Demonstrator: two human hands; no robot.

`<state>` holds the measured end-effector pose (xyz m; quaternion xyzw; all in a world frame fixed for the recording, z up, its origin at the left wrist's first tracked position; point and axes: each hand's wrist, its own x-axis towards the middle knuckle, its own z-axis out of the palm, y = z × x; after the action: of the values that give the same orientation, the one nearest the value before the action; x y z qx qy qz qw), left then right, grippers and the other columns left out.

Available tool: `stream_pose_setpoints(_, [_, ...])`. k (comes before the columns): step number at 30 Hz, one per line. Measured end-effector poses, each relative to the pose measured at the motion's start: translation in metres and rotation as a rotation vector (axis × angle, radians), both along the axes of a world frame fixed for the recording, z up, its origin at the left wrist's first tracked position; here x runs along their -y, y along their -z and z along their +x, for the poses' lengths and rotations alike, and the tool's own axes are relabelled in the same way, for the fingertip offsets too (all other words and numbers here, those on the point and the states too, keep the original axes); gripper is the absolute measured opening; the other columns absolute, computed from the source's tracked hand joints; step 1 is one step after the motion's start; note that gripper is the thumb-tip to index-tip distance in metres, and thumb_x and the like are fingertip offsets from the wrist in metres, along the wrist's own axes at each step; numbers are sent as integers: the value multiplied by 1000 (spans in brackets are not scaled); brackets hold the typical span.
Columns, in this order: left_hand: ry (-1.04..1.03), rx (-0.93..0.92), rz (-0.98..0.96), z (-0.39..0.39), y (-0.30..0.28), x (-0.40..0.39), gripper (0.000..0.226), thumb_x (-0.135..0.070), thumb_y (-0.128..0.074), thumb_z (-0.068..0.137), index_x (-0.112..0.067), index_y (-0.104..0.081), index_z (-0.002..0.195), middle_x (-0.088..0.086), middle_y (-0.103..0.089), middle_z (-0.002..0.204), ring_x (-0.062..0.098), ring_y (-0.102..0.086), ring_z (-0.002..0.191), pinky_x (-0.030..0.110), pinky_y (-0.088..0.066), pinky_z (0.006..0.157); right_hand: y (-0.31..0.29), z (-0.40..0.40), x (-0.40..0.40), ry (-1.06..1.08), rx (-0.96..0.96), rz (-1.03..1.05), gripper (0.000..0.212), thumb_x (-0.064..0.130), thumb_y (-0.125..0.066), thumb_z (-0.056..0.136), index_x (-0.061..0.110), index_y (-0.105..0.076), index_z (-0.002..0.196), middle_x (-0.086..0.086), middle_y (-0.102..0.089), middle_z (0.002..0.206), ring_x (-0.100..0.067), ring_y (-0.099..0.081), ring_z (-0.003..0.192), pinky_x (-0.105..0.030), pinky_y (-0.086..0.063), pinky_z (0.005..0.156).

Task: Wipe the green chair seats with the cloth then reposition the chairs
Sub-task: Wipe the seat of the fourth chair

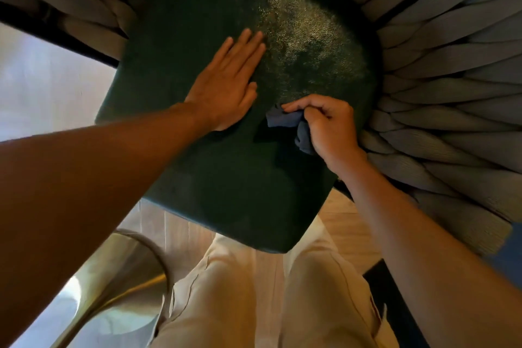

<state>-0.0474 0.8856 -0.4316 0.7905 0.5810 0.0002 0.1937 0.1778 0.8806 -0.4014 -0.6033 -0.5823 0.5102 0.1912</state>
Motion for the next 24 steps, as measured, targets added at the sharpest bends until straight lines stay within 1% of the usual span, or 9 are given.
stream_pose_setpoints(2, [-98, -18, -1, -7, -4, 33, 68, -34, -29, 103, -3, -13, 161, 13, -5, 170, 27, 2, 157, 39, 4, 128, -6, -5, 11, 68, -12, 68, 36, 0, -45, 94, 14, -79, 94, 1, -76, 103, -10, -71, 94, -37, -59, 90])
stream_pose_setpoints(3, [-133, -21, -7, -10, -5, 50, 68, -34, -30, 103, -2, -12, 161, 13, -4, 170, 27, 3, 157, 40, 3, 128, -6, -7, 14, 99, 30, 165, 34, 1, -46, 94, 12, -78, 97, 0, -75, 109, -12, -70, 103, -35, -56, 95])
stream_pose_setpoints(5, [-154, -28, -20, -13, -5, 83, 69, -35, -31, 103, -3, -11, 161, 13, -3, 170, 27, 5, 157, 41, 2, 128, 3, -12, 14, 130, 173, 357, 34, -1, -47, 93, 6, -74, 112, -7, -67, 130, -18, -58, 128, -27, -42, 112])
stream_pose_setpoints(8, [-124, -66, -21, -12, 4, 118, 68, -38, -29, 105, -3, -12, 161, 14, -6, 170, 27, 2, 158, 42, 1, 128, 22, -24, 14, 81, 281, 355, 50, 3, -45, 94, 2, -52, 143, -14, -44, 155, -29, -30, 150, -36, -20, 124])
stream_pose_setpoints(10, [-132, -87, -9, -10, 10, 127, 67, -38, -28, 105, -3, -13, 161, 15, -9, 169, 27, -2, 157, 42, 0, 128, 34, -33, 22, 73, 354, 380, 56, 4, -46, 93, 0, -45, 148, -16, -41, 157, -31, -29, 150, -39, -16, 124])
stream_pose_setpoints(14, [-138, -92, 11, -10, 15, 128, 68, -40, -24, 105, -4, -10, 162, 15, -7, 170, 27, -2, 158, 42, -2, 128, 41, -38, 26, 121, 334, 442, 50, 0, -51, 89, 2, -59, 138, -13, -57, 145, -28, -45, 141, -45, -31, 121])
stream_pose_setpoints(18, [-130, -74, 18, -11, 16, 131, 68, -41, -24, 105, -6, -9, 162, 14, -6, 170, 26, -2, 158, 44, -4, 128, 36, -31, 37, -6, 255, 483, 42, -4, -52, 85, 5, -70, 122, -8, -68, 128, -23, -59, 126, -40, -45, 110])
stream_pose_setpoints(21, [-131, -82, 22, -11, 17, 132, 69, -41, -24, 105, -7, -8, 162, 12, -5, 170, 25, 0, 158, 43, -2, 128, 34, -30, 53, -104, 225, 459, 36, -5, -54, 88, 8, -73, 115, -4, -71, 121, -16, -62, 121, -34, -49, 106])
stream_pose_setpoints(24, [-143, -77, 38, -10, 16, 133, 69, -40, -25, 104, -6, -10, 162, 13, -7, 170, 26, -2, 158, 44, -4, 128, 35, -25, 61, -199, 172, 457, 34, -6, -53, 89, 10, -75, 109, -1, -73, 115, -13, -64, 116, -36, -52, 102])
